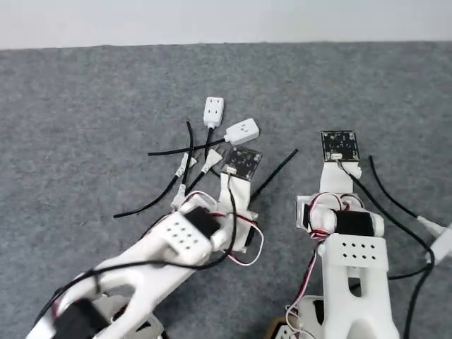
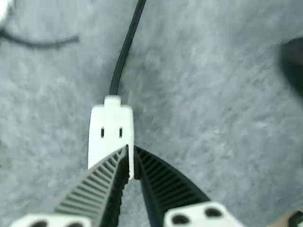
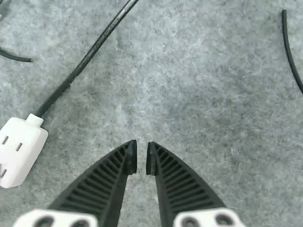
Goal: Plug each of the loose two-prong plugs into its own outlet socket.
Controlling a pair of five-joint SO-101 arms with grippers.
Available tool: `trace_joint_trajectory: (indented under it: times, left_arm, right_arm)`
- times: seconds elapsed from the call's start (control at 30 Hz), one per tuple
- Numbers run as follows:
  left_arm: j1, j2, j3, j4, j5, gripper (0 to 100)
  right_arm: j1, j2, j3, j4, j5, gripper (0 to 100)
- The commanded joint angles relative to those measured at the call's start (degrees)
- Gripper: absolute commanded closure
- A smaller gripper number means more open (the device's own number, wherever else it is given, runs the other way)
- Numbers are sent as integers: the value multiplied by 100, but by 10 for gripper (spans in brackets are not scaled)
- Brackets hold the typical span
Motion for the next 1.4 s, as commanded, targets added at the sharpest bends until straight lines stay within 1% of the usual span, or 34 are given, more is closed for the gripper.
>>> trace_joint_trajectory:
  times: [0.0,0.17,0.27,0.33,0.4,0.47,0.57,0.63,0.7,0.77,0.8,0.9,1.03,1.1,1.23,1.37]
  left_arm:
    - [-62,-862,101,-141,-97,984]
    - [-88,-1354,365,-141,-545,984]
    - [-466,-1530,479,-132,-686,984]
    - [-976,-1626,479,-70,-879,984]
    - [-1556,-1697,435,141,-1116,979]
    - [-2136,-1776,409,396,-1292,953]
    - [-3147,-1890,549,651,-1363,896]
    - [-3903,-1943,822,404,-1363,863]
    - [-4624,-1952,1191,-132,-1371,840]
    - [-5160,-1916,1490,-686,-1600,824]
    - [-5319,-1908,1604,-835,-1776,818]
    - [-5486,-1908,1736,-818,-2084,812]
    - [-5486,-1908,1701,-615,-2154,812]
    - [-5503,-1908,1657,-615,-2154,812]
    - [-5662,-1908,1613,-659,-2145,812]
    - [-5978,-1899,1613,-1020,-2127,811]
  right_arm:
    - [22,-163,35,-215,53,956]
    - [22,-163,88,-286,18,956]
    - [-57,-163,88,-286,-70,954]
    - [-321,-163,88,-295,-325,951]
    - [-655,-163,88,-330,-404,951]
    - [-980,-163,88,-453,-404,951]
    - [-1446,-163,53,-655,-404,951]
    - [-1727,-163,-9,-743,-448,951]
    - [-2009,-163,-132,-804,-615,951]
    - [-2264,-154,-325,-840,-1002,951]
    - [-2431,-154,-413,-901,-1160,951]
    - [-2993,-127,-519,-1262,-1424,951]
    - [-3503,470,-765,-1780,-1574,950]
    - [-3644,989,-1222,-1648,-1767,950]
    - [-3679,2229,-2470,-1165,-2092,950]
    - [-3802,3442,-3516,-1121,-2347,950]
